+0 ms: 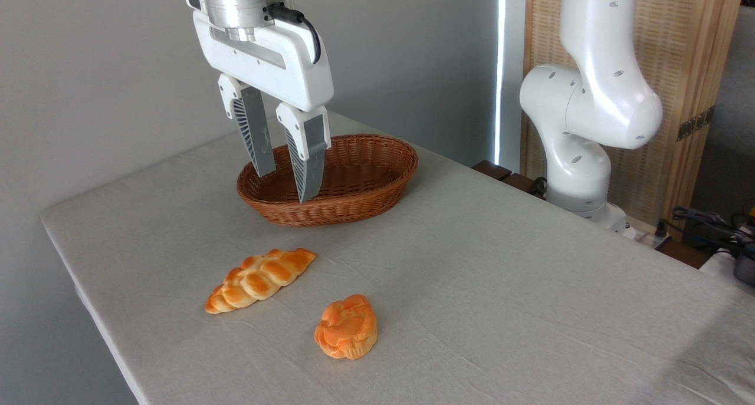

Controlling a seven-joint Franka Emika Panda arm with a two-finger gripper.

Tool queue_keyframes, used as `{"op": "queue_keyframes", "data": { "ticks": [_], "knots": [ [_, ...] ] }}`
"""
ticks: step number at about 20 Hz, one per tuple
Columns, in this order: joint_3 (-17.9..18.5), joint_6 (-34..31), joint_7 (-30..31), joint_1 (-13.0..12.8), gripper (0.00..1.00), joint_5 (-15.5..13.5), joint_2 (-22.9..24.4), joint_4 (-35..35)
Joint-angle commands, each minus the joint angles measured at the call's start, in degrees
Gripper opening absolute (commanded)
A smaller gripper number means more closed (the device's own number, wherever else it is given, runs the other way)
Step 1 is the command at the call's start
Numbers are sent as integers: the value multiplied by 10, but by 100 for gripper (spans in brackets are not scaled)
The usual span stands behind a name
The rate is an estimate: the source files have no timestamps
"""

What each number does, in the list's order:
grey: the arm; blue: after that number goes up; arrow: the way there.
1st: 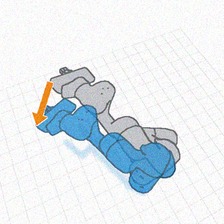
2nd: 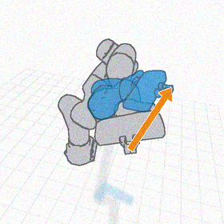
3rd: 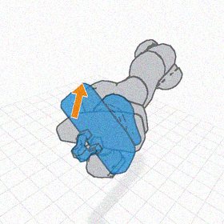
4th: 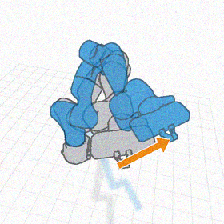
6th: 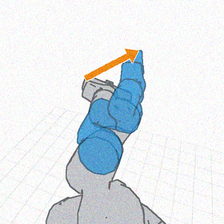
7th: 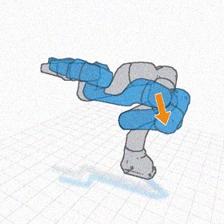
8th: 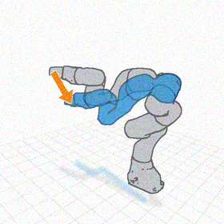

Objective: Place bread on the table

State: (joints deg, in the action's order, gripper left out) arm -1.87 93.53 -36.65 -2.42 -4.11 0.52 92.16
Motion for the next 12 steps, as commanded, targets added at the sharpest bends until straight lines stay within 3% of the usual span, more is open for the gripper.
{"op": "queue_keyframes", "data": {
  "ticks": [1, 12],
  "knots": [
    [18, -12, -9, -17, 100, 8, -1, -4],
    [18, -12, -9, -20, 100, 8, -1, -4]
  ]
}}
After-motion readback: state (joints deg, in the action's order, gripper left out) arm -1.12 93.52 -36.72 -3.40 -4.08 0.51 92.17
